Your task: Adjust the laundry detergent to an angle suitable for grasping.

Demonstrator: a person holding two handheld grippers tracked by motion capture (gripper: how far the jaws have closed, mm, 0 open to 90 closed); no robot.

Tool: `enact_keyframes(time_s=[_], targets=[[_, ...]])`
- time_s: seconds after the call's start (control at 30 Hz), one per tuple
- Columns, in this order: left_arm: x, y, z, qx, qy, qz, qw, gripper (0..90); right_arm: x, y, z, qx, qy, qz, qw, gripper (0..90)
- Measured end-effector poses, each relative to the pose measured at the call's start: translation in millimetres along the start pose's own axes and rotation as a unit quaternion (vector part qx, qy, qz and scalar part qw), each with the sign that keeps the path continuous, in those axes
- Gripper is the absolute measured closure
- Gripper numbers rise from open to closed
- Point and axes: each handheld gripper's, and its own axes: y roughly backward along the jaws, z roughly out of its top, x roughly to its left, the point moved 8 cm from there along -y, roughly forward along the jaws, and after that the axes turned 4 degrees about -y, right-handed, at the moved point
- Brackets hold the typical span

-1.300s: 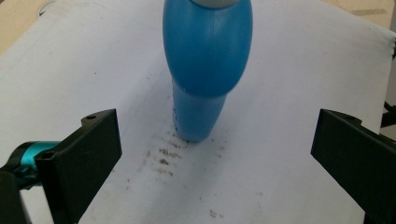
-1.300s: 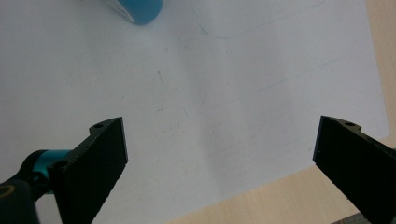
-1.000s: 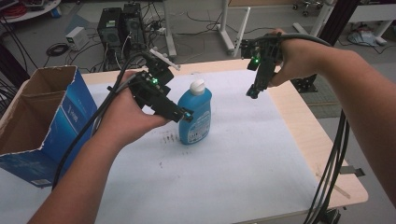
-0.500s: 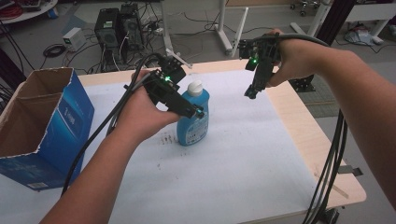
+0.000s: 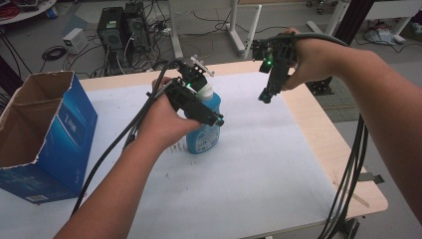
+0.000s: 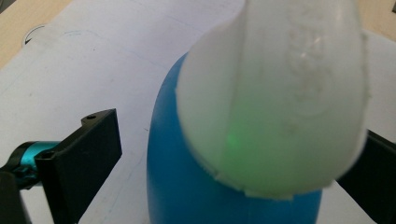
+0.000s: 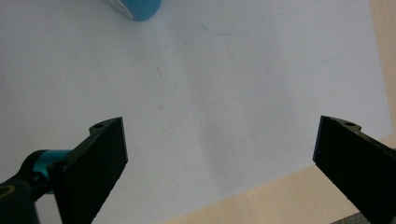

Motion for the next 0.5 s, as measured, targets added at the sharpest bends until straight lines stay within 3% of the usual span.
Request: enact_keyframes(time_s=[0.2, 0.27, 0.5], targets=[[0.0, -6.4, -0.4, 0.008, -0.002, 0.008, 0.9999, 3.0, -0.3, 0.3, -0.5, -0.001, -0.001, 0.001, 1.0, 2.3], [0.6, -6.5, -1.5, 0.015, -0.006, 0.006, 0.9998, 7.9, -0.3, 0.5, -0.9, -0.002, -0.001, -0.001, 1.0, 2.3], [1.2, -7.3, -2.1, 0.02, -0.01, 0.012, 0.9997, 12.9, -1.4, -0.3, -3.4, -0.001, -0.003, 0.0, 1.0, 2.3]])
